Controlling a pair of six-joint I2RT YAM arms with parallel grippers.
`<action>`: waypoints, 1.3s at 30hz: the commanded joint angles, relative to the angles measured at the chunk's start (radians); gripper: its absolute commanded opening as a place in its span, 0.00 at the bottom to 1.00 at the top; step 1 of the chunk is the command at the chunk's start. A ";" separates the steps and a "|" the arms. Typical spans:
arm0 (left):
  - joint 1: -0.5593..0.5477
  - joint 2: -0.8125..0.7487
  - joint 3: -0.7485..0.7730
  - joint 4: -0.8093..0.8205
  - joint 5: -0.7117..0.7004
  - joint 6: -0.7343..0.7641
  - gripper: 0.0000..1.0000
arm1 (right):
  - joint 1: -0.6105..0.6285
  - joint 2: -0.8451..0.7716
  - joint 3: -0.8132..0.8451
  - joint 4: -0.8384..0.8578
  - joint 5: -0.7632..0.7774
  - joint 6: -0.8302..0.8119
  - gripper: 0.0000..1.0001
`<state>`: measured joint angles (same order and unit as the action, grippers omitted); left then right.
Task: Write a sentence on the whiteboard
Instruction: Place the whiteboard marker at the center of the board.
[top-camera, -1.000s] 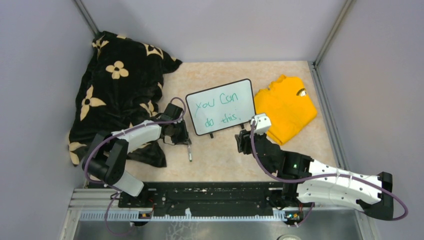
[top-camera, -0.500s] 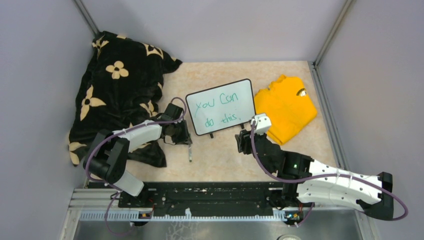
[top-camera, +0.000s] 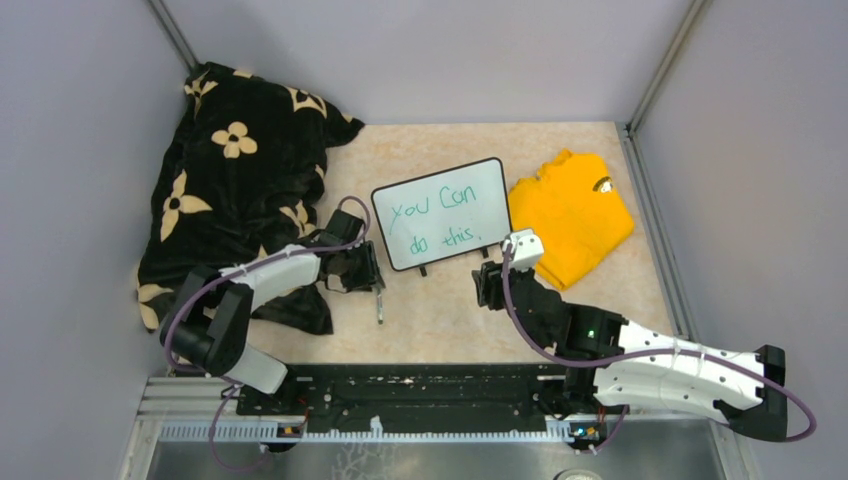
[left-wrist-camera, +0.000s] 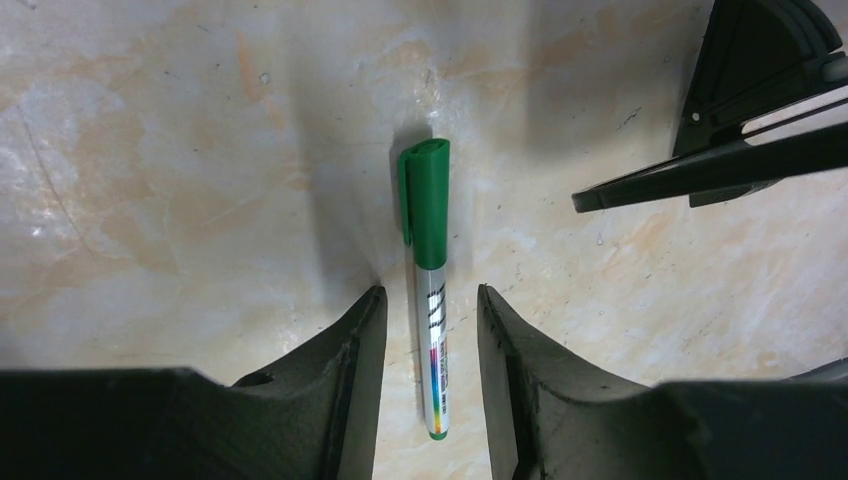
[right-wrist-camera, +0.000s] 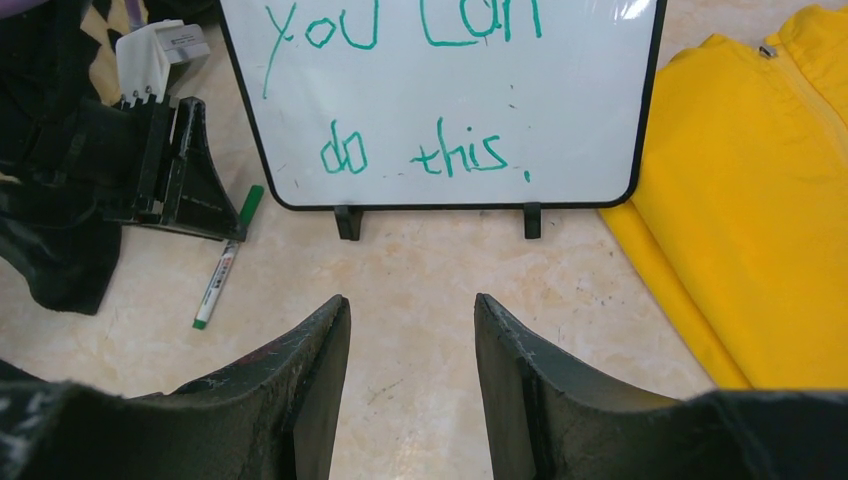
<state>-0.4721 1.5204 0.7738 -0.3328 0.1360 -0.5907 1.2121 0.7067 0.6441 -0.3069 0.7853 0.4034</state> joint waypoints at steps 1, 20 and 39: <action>-0.028 -0.028 -0.034 -0.046 -0.074 0.003 0.45 | -0.011 -0.015 0.003 0.020 0.018 -0.003 0.48; -0.141 0.038 -0.025 -0.067 -0.220 -0.007 0.30 | -0.011 -0.025 0.005 0.011 0.023 -0.008 0.48; -0.116 0.078 -0.013 -0.043 -0.236 -0.018 0.18 | -0.011 -0.041 0.000 0.002 0.031 -0.009 0.48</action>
<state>-0.5987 1.5330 0.7879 -0.3412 -0.0753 -0.6086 1.2121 0.6827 0.6411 -0.3080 0.7952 0.4007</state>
